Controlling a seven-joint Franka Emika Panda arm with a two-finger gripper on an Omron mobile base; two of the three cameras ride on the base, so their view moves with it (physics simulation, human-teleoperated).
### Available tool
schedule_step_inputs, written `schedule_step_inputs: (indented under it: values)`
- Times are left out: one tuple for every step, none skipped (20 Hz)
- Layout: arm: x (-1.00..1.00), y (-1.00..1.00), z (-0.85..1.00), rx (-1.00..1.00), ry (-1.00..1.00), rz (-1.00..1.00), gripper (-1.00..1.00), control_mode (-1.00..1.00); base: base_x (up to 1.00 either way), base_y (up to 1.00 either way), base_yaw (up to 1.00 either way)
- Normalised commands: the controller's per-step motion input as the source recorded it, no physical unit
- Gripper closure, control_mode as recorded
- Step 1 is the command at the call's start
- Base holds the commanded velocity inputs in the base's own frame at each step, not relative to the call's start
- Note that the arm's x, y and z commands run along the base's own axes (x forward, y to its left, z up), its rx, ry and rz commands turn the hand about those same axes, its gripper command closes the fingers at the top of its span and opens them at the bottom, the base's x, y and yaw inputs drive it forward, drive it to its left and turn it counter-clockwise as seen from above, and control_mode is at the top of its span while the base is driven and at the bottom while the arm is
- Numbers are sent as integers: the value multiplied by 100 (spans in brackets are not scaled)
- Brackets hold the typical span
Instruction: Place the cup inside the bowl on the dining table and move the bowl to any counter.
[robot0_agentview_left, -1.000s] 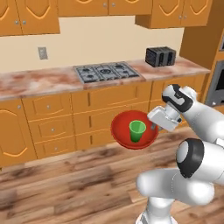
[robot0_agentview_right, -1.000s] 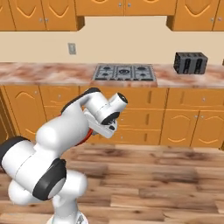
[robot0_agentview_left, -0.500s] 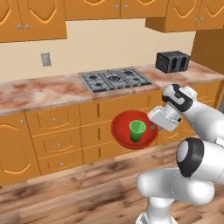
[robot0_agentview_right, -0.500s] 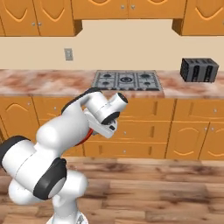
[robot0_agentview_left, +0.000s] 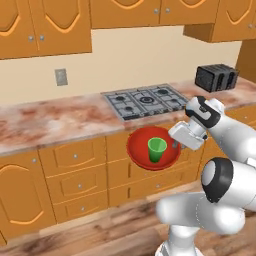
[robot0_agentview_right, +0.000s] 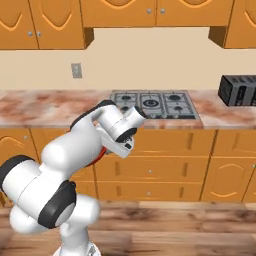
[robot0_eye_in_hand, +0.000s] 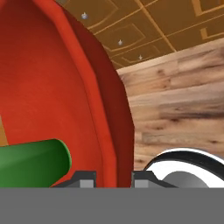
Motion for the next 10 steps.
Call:
schedule_step_inputs:
  values:
    - [0, 0, 0, 0, 0, 0, 100, 100, 75, 63, -6]
    - [0, 0, 0, 0, 0, 0, 100, 100, 75, 68, -6]
    - [0, 0, 0, 0, 0, 0, 100, 100, 72, 71, -6]
    - [0, 0, 0, 0, 0, 0, 100, 100, 69, 73, -6]
    - [0, 0, 0, 0, 0, 0, 100, 100, 65, 79, -7]
    - [0, 0, 0, 0, 0, 0, 100, 100, 65, 80, -7]
    - [0, 0, 0, 0, 0, 0, 100, 100, 61, 81, -7]
    - [0, 0, 0, 0, 0, 0, 100, 100, 56, 81, -7]
    - [0, 0, 0, 0, 0, 0, 100, 100, 52, 84, -7]
    - [0, 0, 0, 0, 0, 0, 100, 100, 49, 88, -7]
